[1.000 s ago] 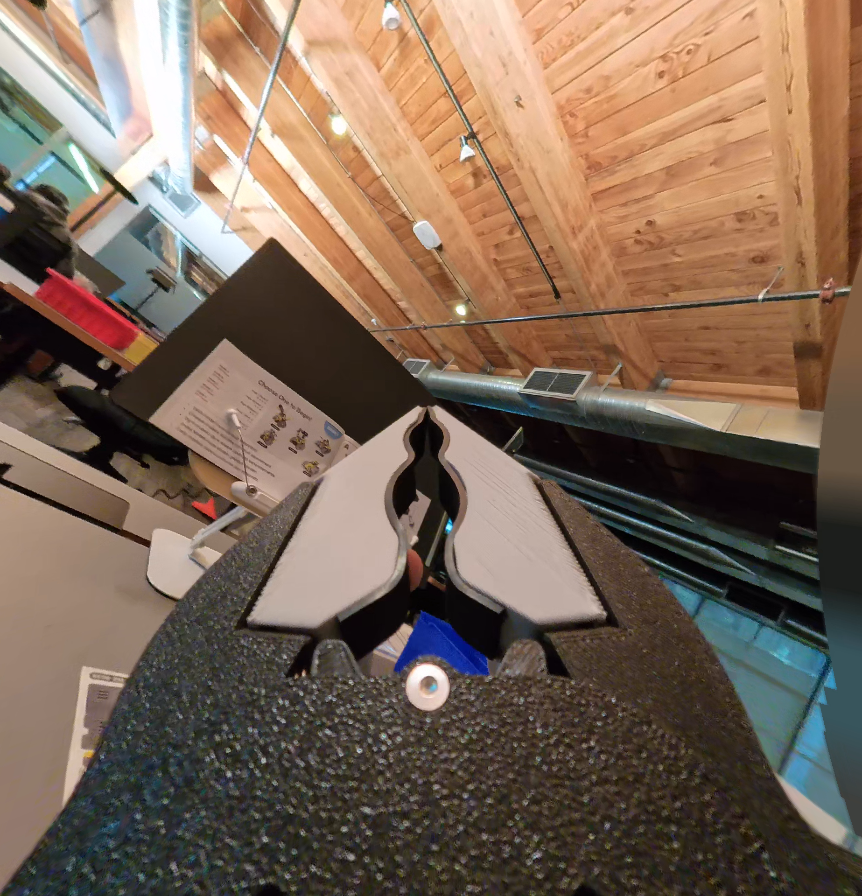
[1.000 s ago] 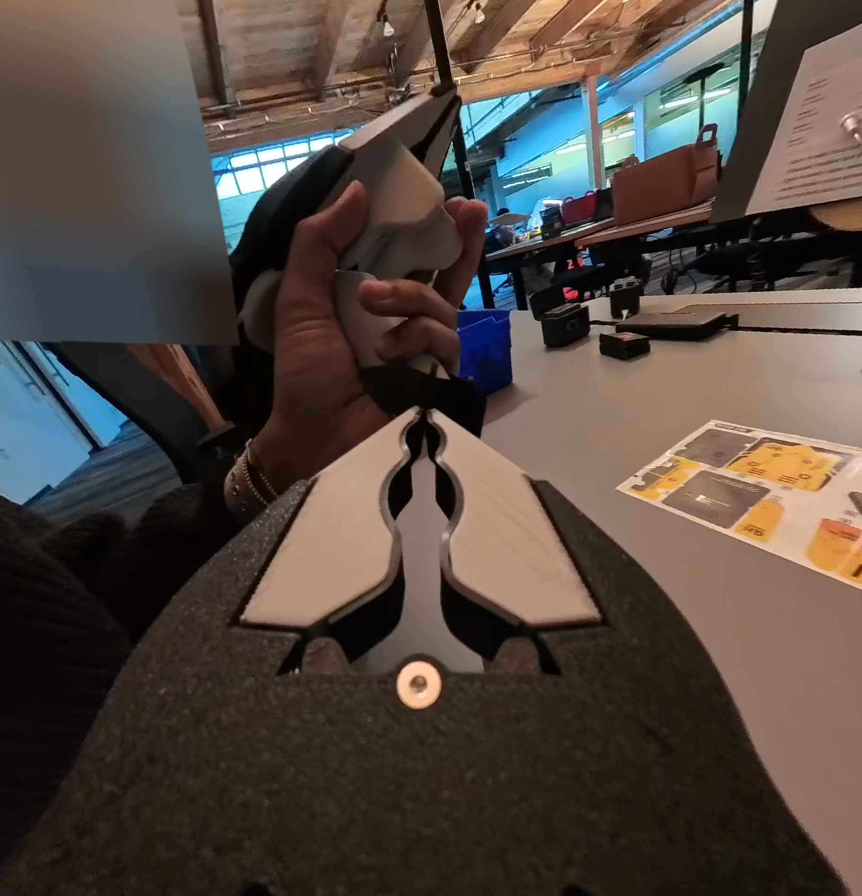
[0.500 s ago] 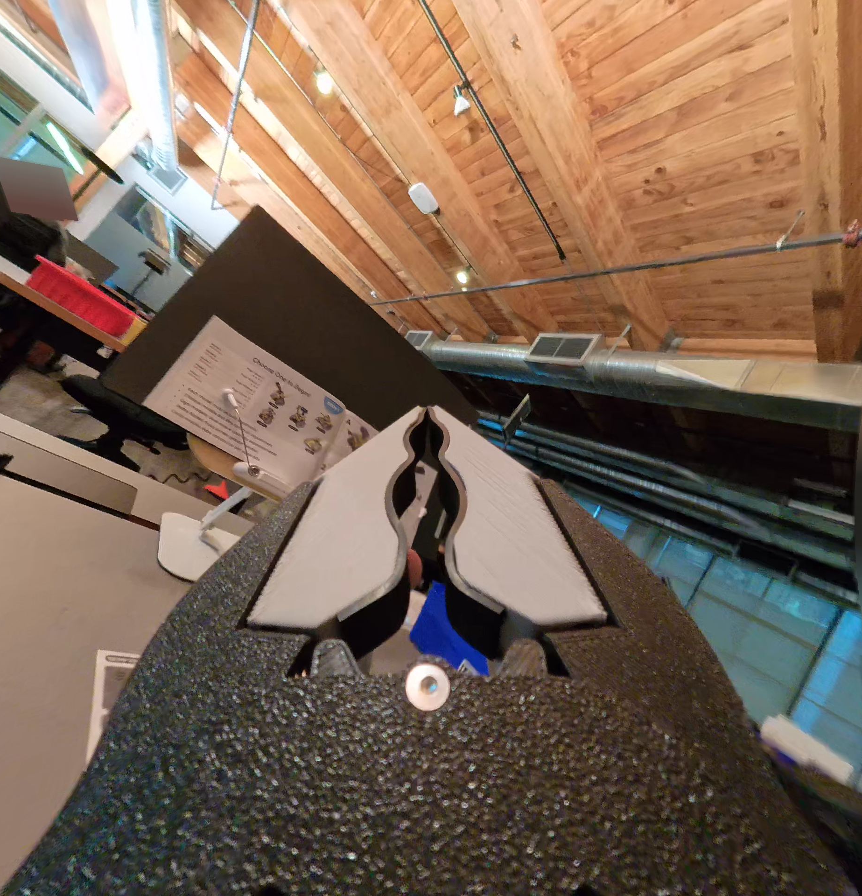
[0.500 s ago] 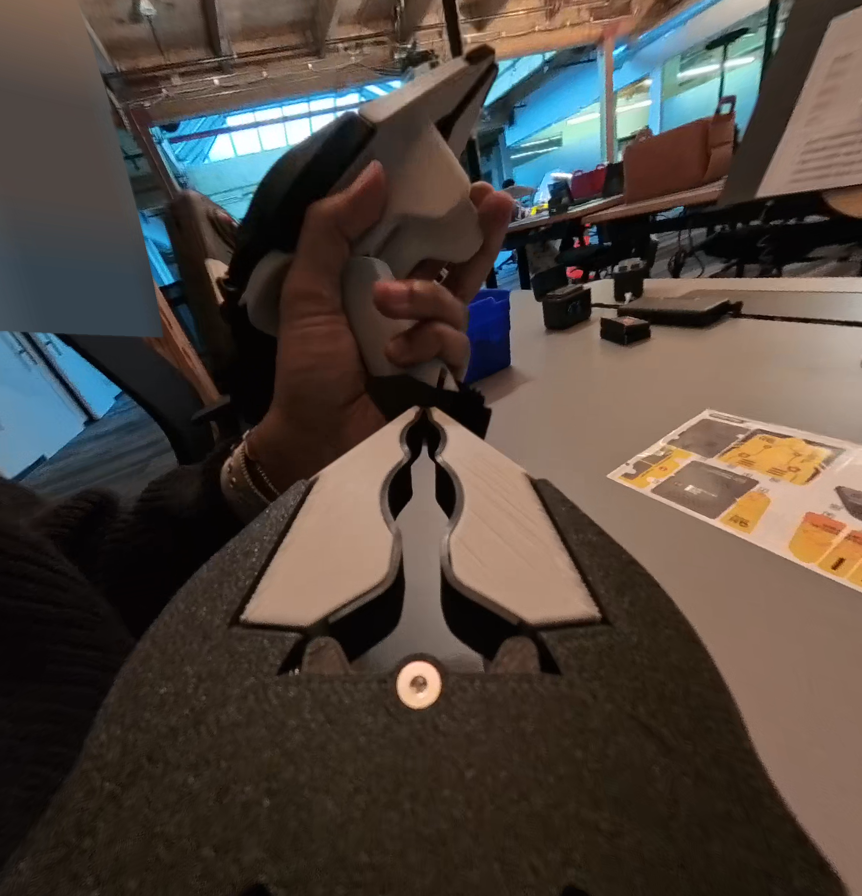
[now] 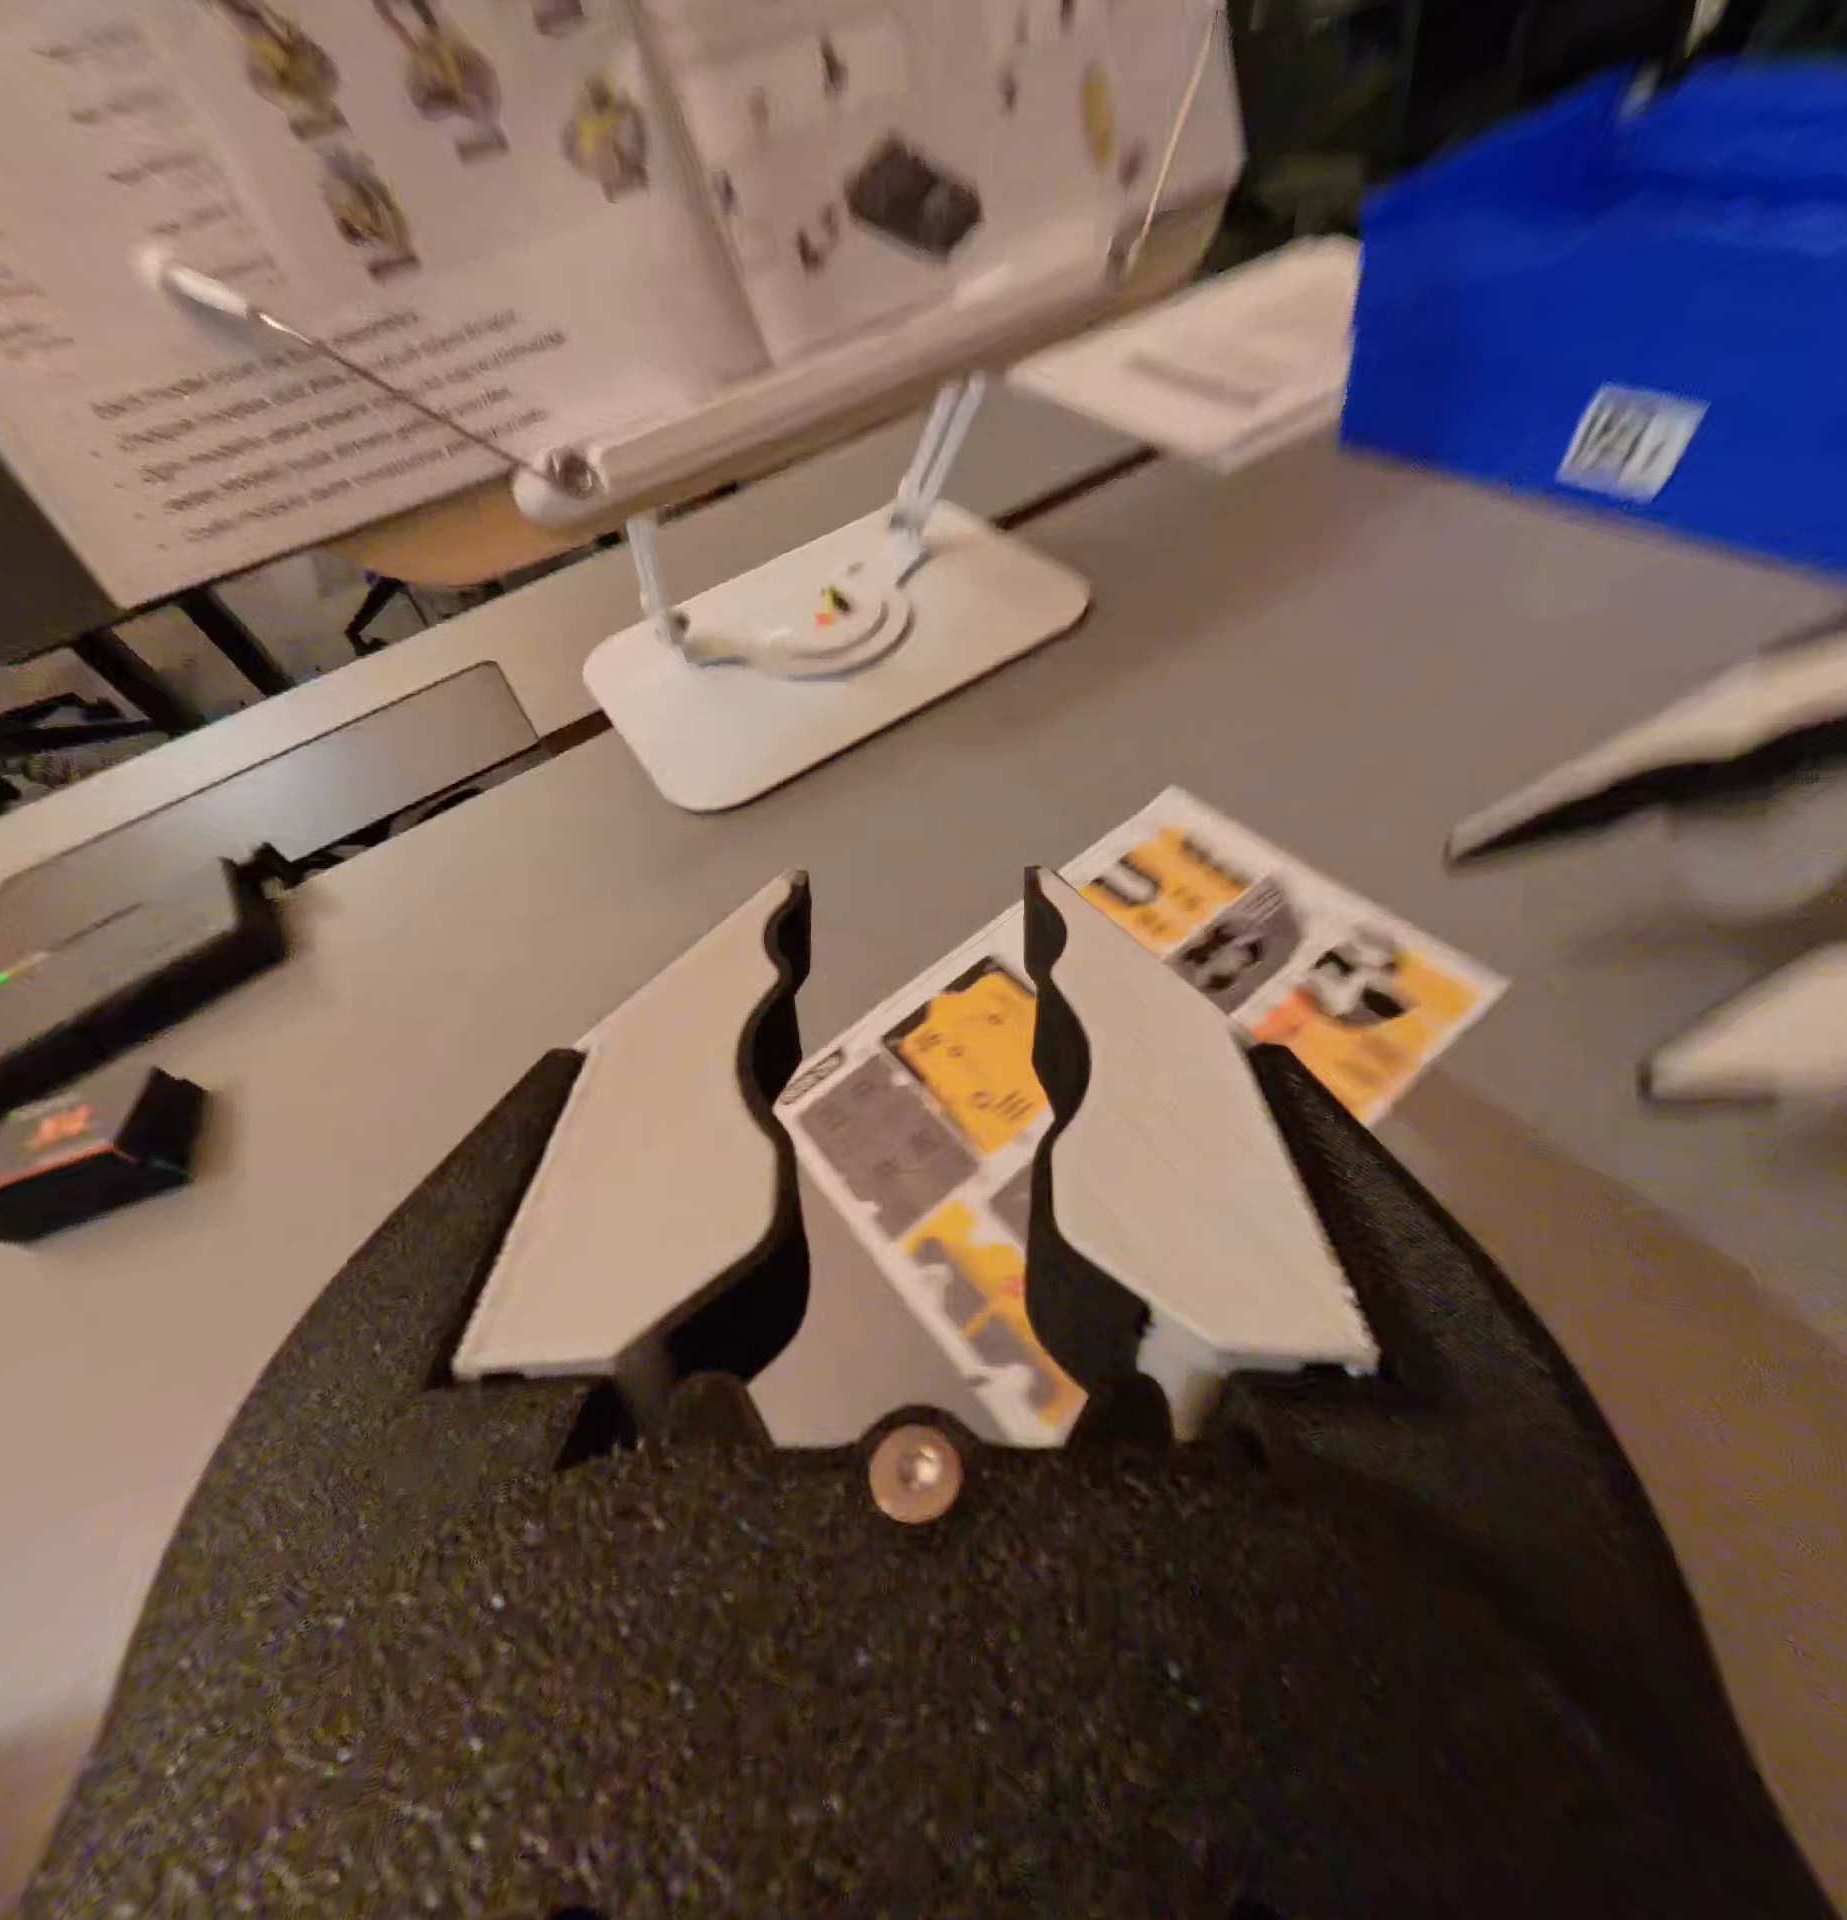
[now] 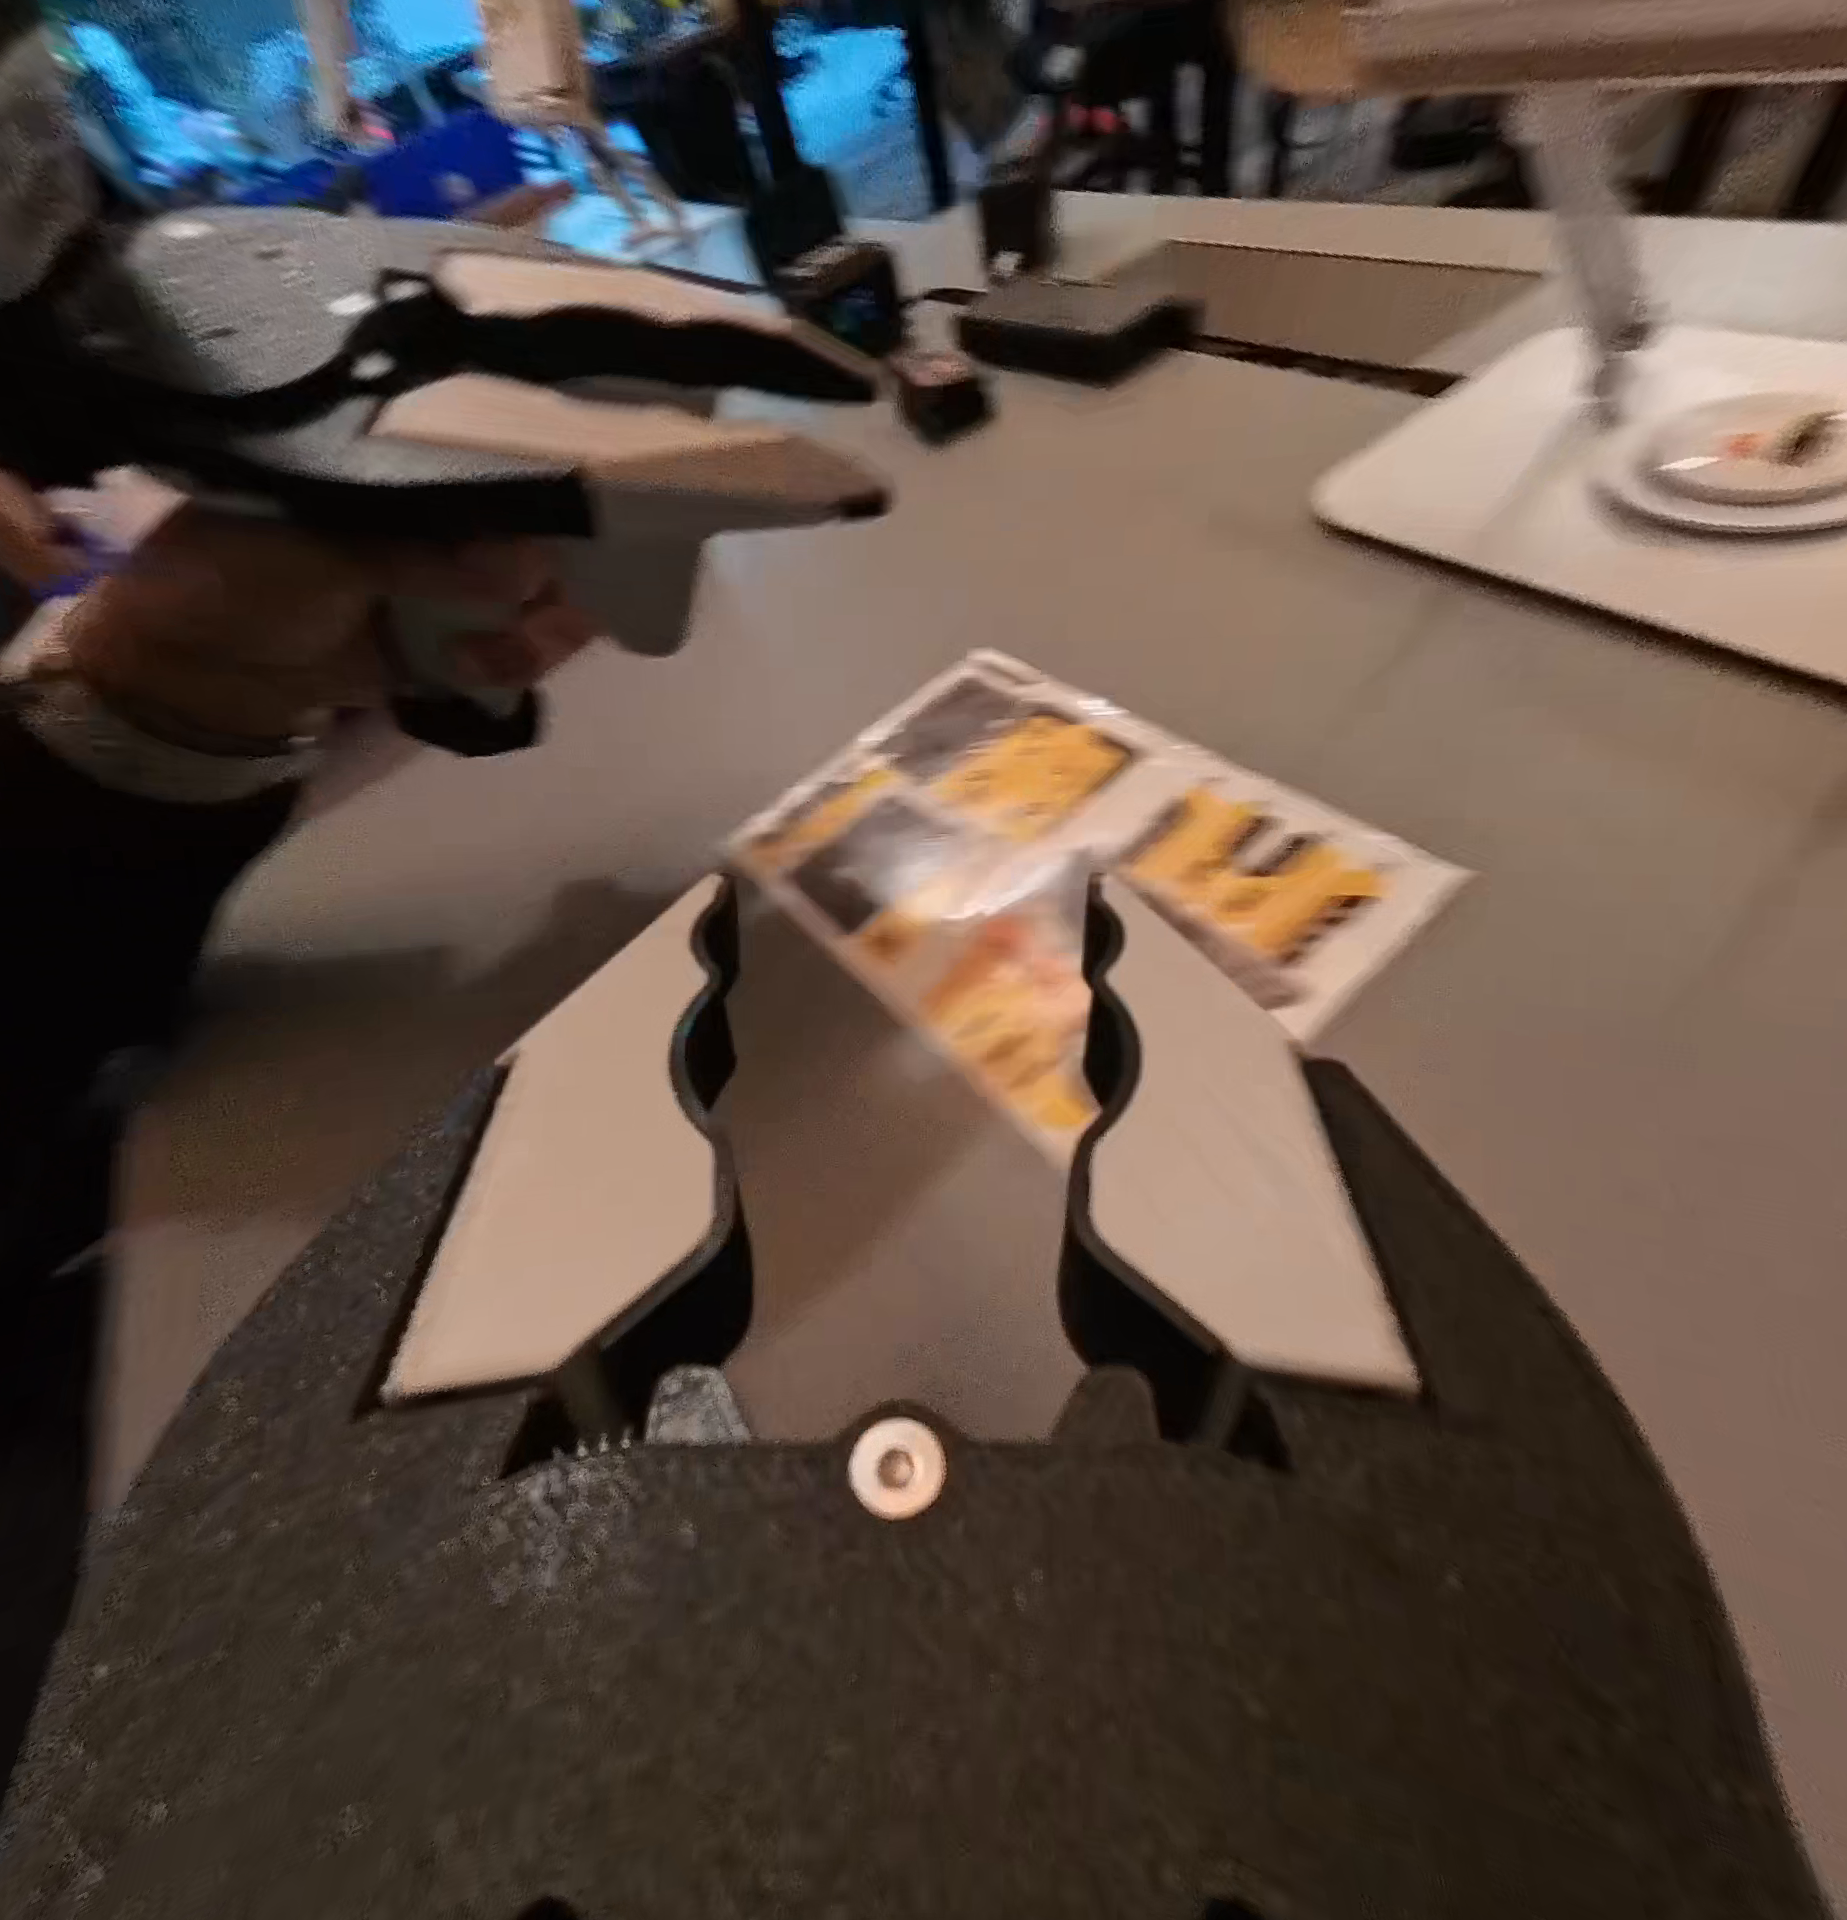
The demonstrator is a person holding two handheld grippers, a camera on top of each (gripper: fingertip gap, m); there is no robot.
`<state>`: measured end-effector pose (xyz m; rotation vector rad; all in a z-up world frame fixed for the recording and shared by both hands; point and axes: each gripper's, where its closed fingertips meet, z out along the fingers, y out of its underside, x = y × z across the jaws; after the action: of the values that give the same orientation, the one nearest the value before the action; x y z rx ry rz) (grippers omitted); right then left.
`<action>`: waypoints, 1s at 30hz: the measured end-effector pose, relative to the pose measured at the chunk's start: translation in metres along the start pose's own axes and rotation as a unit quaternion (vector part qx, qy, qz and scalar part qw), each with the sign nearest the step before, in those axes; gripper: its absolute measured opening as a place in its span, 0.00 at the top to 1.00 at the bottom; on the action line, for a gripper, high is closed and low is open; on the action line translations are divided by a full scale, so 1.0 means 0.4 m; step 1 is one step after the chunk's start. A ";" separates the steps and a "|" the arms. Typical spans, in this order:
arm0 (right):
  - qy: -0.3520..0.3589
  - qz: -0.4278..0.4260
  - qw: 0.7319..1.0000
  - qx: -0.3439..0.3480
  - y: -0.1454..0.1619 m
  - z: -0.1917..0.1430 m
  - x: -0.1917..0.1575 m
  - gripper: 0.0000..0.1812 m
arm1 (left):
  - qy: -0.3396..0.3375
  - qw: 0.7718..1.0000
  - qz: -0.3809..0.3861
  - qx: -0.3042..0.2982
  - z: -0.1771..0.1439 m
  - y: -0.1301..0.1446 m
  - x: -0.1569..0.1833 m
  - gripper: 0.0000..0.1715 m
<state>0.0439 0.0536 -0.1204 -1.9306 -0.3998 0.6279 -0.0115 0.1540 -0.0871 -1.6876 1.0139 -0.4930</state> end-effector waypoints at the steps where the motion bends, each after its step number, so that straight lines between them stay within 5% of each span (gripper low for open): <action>1: 0.022 -0.001 1.000 -0.006 -0.003 0.013 0.063 0.63 | 0.000 0.999 0.017 -0.027 0.031 0.032 -0.020 0.76; 3: 0.054 -0.014 0.998 -0.023 0.003 0.039 0.160 0.63 | 0.028 0.997 0.026 -0.069 0.078 0.094 -0.028 0.77; 6: 0.044 0.004 0.999 -0.031 0.015 0.060 0.207 0.63 | 0.110 0.990 0.013 -0.086 0.084 0.157 0.017 1.00; 12: 0.016 0.018 1.000 0.006 -0.007 0.042 0.196 0.83 | 0.185 0.979 -0.038 -0.078 0.058 0.167 0.041 1.00; 15: 0.012 0.018 1.000 0.000 -0.002 0.043 0.192 1.00 | 0.257 0.955 -0.117 -0.095 0.044 0.173 0.073 1.00; 17: -0.001 0.000 1.000 -0.002 0.001 0.038 0.174 1.00 | 0.291 0.938 -0.141 -0.127 0.037 0.195 0.091 1.00; 24: 0.022 -0.100 0.993 -0.056 0.044 0.035 0.161 1.00 | 0.316 0.936 -0.069 -0.137 0.003 0.207 0.118 1.00; 28: 0.060 -0.110 0.991 -0.054 0.040 0.028 0.189 1.00 | 0.232 0.963 -0.042 -0.132 0.025 0.220 0.056 1.00; 30: 0.088 -0.098 0.991 -0.038 0.028 0.016 0.211 0.97 | 0.240 0.956 -0.092 -0.141 0.021 0.217 0.052 0.86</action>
<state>0.1085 0.0988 -0.1539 -1.9714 -0.4998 0.3149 -0.0269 0.1347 -0.1731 -1.9773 1.3285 -0.9501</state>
